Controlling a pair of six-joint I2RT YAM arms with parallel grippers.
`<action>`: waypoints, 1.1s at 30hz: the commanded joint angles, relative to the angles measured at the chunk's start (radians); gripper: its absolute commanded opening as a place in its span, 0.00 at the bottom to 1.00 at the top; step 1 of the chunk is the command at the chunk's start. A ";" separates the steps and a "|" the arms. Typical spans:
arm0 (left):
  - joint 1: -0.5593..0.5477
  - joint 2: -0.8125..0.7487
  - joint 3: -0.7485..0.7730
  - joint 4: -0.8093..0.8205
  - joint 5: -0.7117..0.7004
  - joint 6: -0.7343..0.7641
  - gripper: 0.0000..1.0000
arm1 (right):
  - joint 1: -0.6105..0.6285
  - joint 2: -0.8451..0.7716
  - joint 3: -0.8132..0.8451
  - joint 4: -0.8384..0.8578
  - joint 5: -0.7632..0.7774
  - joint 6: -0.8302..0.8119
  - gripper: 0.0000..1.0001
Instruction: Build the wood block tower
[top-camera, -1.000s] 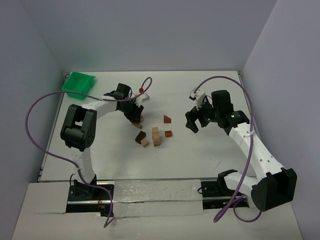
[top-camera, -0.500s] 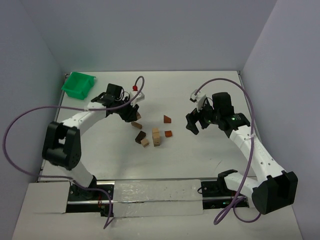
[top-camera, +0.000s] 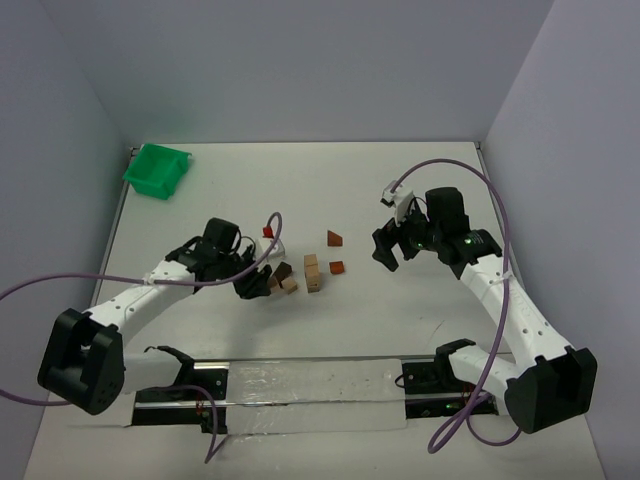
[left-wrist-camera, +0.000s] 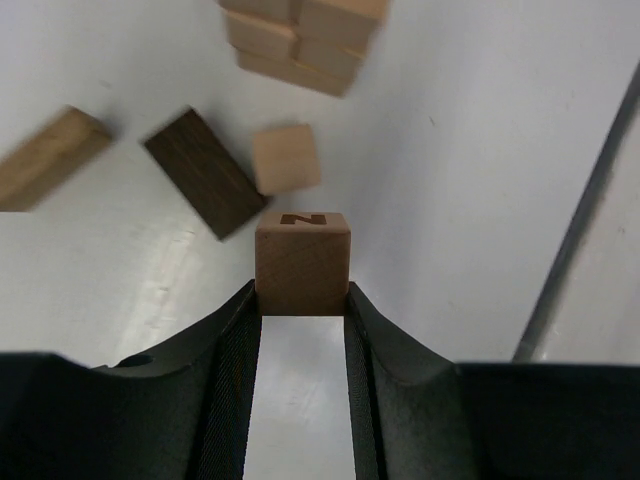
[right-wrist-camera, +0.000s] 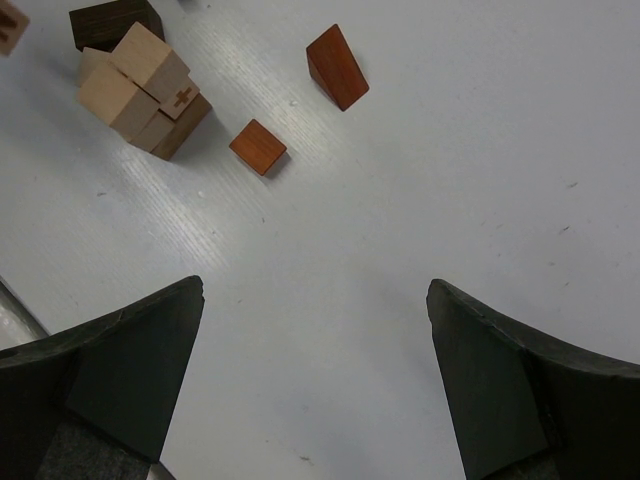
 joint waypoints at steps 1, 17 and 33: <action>-0.064 -0.047 -0.067 0.032 -0.012 0.018 0.00 | -0.006 -0.033 -0.006 0.027 0.006 0.000 1.00; -0.100 0.079 -0.055 0.088 -0.166 -0.072 0.02 | -0.006 -0.011 -0.005 0.031 0.012 -0.002 1.00; -0.126 0.211 -0.033 0.231 -0.173 -0.135 0.08 | -0.006 -0.009 -0.007 0.027 0.020 -0.013 1.00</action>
